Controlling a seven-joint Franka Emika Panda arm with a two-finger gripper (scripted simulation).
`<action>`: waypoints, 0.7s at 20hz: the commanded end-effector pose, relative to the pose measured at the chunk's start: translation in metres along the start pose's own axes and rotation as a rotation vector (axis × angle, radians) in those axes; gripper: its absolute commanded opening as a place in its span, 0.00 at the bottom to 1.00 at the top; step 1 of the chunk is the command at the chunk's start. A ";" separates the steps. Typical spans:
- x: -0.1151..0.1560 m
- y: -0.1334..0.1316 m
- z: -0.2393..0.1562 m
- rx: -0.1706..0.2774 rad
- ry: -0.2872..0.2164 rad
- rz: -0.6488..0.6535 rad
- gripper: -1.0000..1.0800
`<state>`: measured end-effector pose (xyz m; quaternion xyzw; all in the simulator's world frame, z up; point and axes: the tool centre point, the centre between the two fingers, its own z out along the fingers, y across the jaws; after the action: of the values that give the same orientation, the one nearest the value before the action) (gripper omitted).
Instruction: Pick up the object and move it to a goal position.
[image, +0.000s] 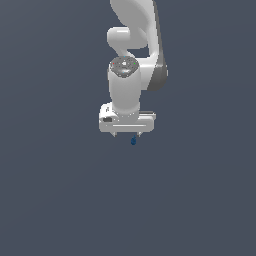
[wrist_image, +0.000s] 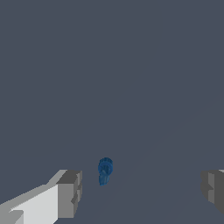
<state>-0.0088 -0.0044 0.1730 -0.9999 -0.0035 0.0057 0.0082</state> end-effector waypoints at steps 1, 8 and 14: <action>-0.002 0.004 0.001 0.003 -0.010 0.011 0.96; -0.003 0.002 0.004 0.001 -0.007 -0.009 0.96; -0.011 -0.002 0.016 -0.005 -0.006 -0.090 0.96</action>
<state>-0.0174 -0.0037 0.1611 -0.9993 -0.0366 0.0087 0.0068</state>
